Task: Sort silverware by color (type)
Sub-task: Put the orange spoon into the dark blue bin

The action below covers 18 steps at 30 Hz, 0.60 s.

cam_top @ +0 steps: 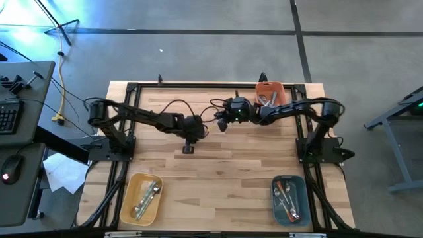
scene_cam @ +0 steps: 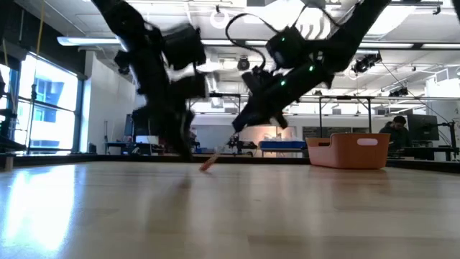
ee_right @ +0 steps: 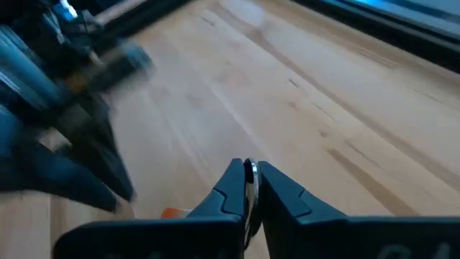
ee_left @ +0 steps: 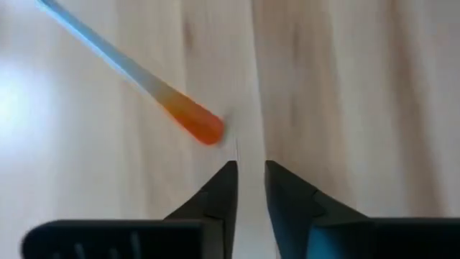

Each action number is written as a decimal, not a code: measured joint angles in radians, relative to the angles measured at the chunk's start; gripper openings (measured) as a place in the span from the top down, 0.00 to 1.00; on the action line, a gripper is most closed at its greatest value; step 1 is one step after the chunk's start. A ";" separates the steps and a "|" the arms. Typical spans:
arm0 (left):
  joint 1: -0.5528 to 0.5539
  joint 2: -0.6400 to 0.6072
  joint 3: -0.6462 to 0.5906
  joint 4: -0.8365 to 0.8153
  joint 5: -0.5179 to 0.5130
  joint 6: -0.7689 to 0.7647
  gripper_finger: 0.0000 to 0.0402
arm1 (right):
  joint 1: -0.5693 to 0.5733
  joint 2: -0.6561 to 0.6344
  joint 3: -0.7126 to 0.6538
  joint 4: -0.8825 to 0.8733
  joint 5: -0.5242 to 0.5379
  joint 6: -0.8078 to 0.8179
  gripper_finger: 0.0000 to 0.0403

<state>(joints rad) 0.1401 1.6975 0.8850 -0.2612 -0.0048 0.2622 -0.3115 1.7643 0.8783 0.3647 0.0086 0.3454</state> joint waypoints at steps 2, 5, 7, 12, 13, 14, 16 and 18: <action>-0.012 -0.051 -0.010 0.055 0.000 -0.004 0.82 | 0.005 -0.057 -0.002 -0.077 0.006 -0.018 0.98; -0.026 -0.112 -0.092 0.158 0.000 -0.028 0.78 | 0.025 -0.165 -0.003 -0.191 0.032 -0.043 0.98; -0.036 -0.159 -0.153 0.261 0.000 -0.043 0.76 | 0.047 -0.244 -0.002 -0.289 0.033 -0.053 0.98; -0.066 -0.261 -0.309 0.547 -0.002 -0.078 0.75 | 0.120 -0.446 0.021 -0.623 0.034 -0.006 0.98; -0.072 -0.282 -0.338 0.600 -0.002 -0.085 0.76 | 0.142 -0.480 0.037 -0.701 0.045 0.018 0.98; -0.078 -0.299 -0.359 0.669 -0.002 -0.086 0.76 | 0.168 -0.510 0.056 -0.778 0.050 0.043 0.98; -0.083 -0.338 -0.409 0.757 -0.002 -0.087 0.76 | 0.227 -0.555 0.105 -0.948 0.064 0.098 0.98; -0.085 -0.360 -0.447 0.821 -0.002 -0.086 0.76 | 0.295 -0.582 0.164 -1.096 0.092 0.170 0.98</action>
<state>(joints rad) 0.0551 1.3374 0.4383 0.5598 -0.0064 0.1761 -0.0168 1.1824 1.0422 -0.7315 0.1005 0.5153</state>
